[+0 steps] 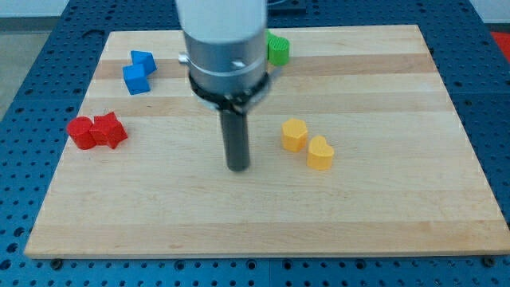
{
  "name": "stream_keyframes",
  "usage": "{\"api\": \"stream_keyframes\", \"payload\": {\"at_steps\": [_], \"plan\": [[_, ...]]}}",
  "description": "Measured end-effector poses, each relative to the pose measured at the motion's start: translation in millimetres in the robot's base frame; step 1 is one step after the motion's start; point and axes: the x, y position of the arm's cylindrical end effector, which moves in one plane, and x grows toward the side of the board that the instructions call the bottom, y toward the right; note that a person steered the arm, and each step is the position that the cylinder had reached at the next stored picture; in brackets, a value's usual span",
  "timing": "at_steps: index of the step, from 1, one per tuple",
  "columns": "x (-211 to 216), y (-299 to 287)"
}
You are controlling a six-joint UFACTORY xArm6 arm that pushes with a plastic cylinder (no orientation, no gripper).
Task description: Move your arm towards center
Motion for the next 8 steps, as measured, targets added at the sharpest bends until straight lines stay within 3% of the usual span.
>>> {"api": "stream_keyframes", "payload": {"at_steps": [1,2,3,4,5,8], "plan": [[-96.6,-4.0],[-140.2,-3.9],[-132.7,36.5],[-131.6,39.9],[-95.9,70.4],[-88.1,102.0]]}}
